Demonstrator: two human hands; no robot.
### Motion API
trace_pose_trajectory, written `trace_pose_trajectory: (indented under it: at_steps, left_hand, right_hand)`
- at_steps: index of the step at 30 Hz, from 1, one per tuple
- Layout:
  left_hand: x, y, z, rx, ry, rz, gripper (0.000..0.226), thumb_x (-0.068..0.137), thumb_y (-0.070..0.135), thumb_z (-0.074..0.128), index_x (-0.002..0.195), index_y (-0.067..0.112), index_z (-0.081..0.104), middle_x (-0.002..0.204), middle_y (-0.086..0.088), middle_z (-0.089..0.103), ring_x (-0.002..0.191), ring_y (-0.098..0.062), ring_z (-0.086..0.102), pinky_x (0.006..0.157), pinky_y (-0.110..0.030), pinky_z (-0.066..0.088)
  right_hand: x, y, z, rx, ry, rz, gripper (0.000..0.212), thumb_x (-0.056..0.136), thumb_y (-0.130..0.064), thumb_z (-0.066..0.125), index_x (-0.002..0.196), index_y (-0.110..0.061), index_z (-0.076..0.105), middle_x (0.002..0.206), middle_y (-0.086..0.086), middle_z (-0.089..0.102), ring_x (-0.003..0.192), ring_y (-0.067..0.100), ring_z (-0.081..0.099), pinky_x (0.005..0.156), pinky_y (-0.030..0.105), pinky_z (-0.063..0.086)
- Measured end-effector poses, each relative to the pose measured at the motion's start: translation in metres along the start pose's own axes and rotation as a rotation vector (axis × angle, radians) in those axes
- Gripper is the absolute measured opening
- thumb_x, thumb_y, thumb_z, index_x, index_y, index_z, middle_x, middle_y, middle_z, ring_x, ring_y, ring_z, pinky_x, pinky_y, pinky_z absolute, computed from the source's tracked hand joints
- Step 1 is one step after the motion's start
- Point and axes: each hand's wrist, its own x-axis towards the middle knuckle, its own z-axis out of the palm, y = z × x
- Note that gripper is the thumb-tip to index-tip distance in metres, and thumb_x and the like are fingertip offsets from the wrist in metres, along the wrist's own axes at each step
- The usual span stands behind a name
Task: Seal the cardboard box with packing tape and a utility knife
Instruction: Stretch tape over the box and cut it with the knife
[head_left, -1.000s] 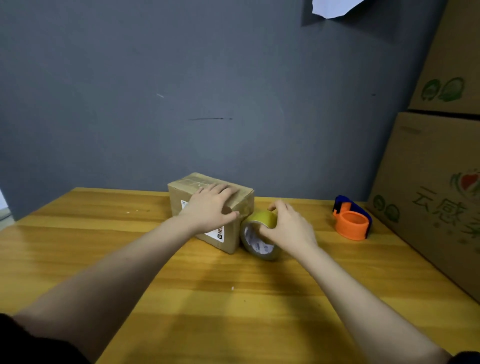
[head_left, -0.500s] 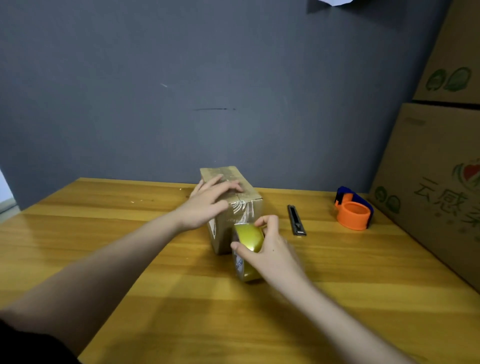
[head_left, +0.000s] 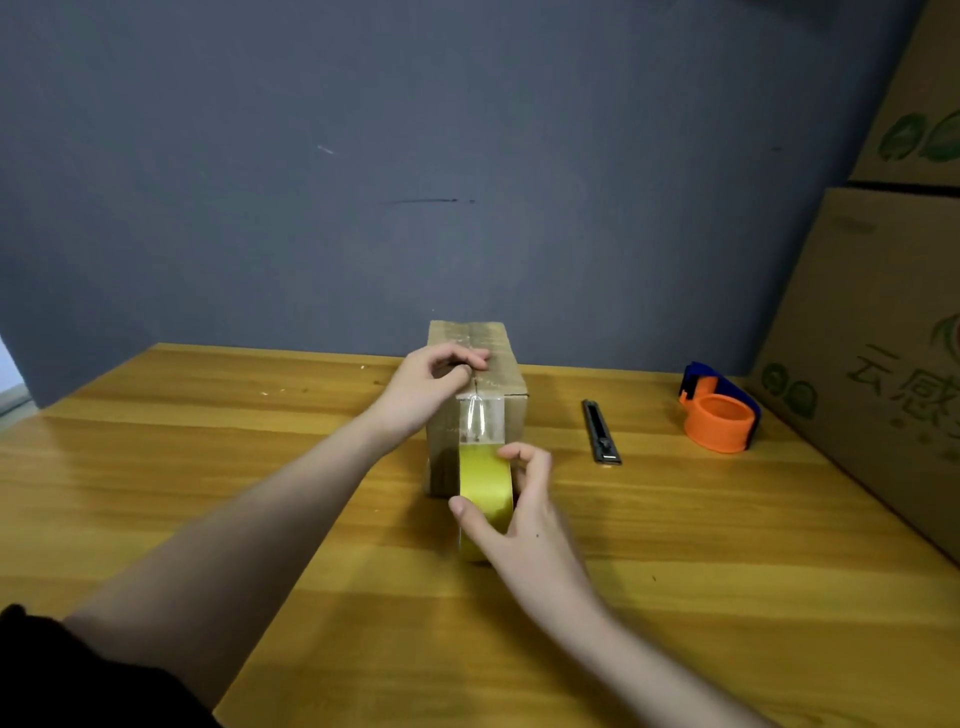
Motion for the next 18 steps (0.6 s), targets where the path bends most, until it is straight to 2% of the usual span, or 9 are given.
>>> trace_pose_trajectory:
  at_steps: [6,9,11,13,16,18]
  left_hand:
    - [0.000,0.002,0.002,-0.009,0.028,-0.010,0.022,0.092,-0.004,0.045,0.100,-0.001,0.065,0.124,-0.008,0.063,0.088,0.034,0.046,0.073,0.009,0.034]
    - [0.002,0.005,-0.002,-0.005,-0.002,-0.039,0.023,0.092,-0.002,0.046,0.103,0.000,0.066,0.125,-0.004,0.062,0.089,0.035,0.046,0.073,0.010,0.032]
    - [0.001,0.008,-0.007,-0.020,-0.019,-0.072,0.024,0.091,-0.001,0.049,0.104,0.008,0.067,0.128,-0.001,0.061,0.104,0.023,0.051,0.077,0.007,0.036]
    - [-0.002,0.014,-0.009,-0.026,0.016,-0.061,0.029,0.089,-0.002,0.051,0.106,0.016,0.066,0.132,0.003,0.057,0.119,-0.001,0.053,0.084,-0.004,0.044]
    - [-0.006,0.034,-0.007,0.060,0.158,0.016,0.032,0.087,-0.004,0.048,0.104,0.016,0.066,0.124,0.005,0.058,0.117,-0.007,0.051,0.088,-0.010,0.040]
    - [-0.008,0.056,0.001,0.074,0.230,0.094,0.030,0.086,-0.005,0.045,0.094,0.014,0.067,0.106,0.002,0.066,0.105,-0.009,0.059,0.087,-0.011,0.042]
  right_hand:
    - [-0.002,0.006,0.001,0.043,0.010,0.006,0.049,0.079,-0.056,0.060,0.112,-0.046,0.025,0.107,-0.009,0.061,0.093,0.018,0.061,0.082,0.043,0.051]
    - [-0.004,0.005,-0.006,-0.021,0.006,-0.046,0.044,0.085,-0.053,0.055,0.119,-0.041,0.029,0.119,-0.014,0.051,0.107,0.010,0.052,0.090,0.033,0.046]
    - [-0.004,0.007,-0.015,-0.069,0.072,-0.098,0.046,0.083,-0.060,0.047,0.121,-0.036,0.034,0.116,-0.012,0.046,0.104,0.007,0.049,0.086,0.026,0.044]
    - [0.005,0.012,-0.029,-0.046,0.140,-0.066,0.042,0.084,-0.060,0.046,0.116,-0.033,0.039,0.104,-0.008,0.049,0.093,0.009,0.051,0.079,0.024,0.045]
    - [0.039,0.034,-0.053,0.025,0.181,0.115,0.008,0.091,-0.037,0.054,0.094,-0.030,0.050,0.093,-0.005,0.058,0.084,0.016,0.056,0.072,0.031,0.045]
    - [0.068,0.058,-0.070,-0.133,0.202,0.205,0.007,0.091,-0.027,0.054,0.085,-0.030,0.055,0.094,-0.002,0.063,0.086,0.022,0.059,0.071,0.034,0.045]
